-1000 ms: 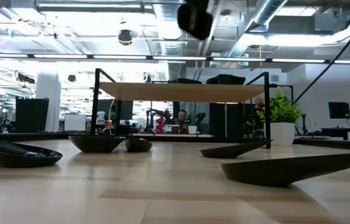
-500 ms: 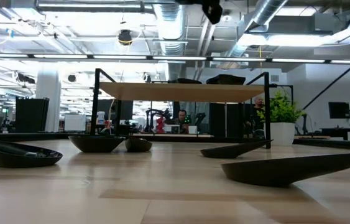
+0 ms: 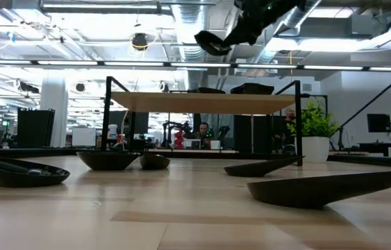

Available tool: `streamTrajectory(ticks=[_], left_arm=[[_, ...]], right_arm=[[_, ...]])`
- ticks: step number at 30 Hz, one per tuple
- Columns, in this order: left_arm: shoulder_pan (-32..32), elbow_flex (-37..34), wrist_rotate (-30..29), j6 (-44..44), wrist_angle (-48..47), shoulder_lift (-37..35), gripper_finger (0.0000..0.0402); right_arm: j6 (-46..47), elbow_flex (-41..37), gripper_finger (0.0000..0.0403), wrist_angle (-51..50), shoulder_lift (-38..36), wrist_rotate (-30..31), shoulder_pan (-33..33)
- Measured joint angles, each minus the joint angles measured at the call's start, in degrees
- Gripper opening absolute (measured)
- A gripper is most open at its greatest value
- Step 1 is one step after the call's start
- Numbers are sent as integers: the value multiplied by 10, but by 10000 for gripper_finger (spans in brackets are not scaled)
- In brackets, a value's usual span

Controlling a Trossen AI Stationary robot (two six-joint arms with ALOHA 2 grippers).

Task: Pick & Place Mini shaped plates
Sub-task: Stack the black leaf shaped plate on the black leaf shaped plate on the shelf

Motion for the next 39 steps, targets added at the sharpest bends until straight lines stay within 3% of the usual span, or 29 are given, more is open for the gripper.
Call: streamTrajectory(ticks=[13,19,28,39], left_arm=[[23,0,-61,-3,9,0,113],[30,0,-61,-3,12,0,113],[33,0,-61,-3,13,0,113],[33,0,-61,-3,14,0,113]], right_arm=[[-153,291,5,-308,205,-14,-49],[-208,397,5,-434,278,-75,-57],[-249,430,5,-460,333,-71,-45],[-273,430,5,-440,331,-58,-21]])
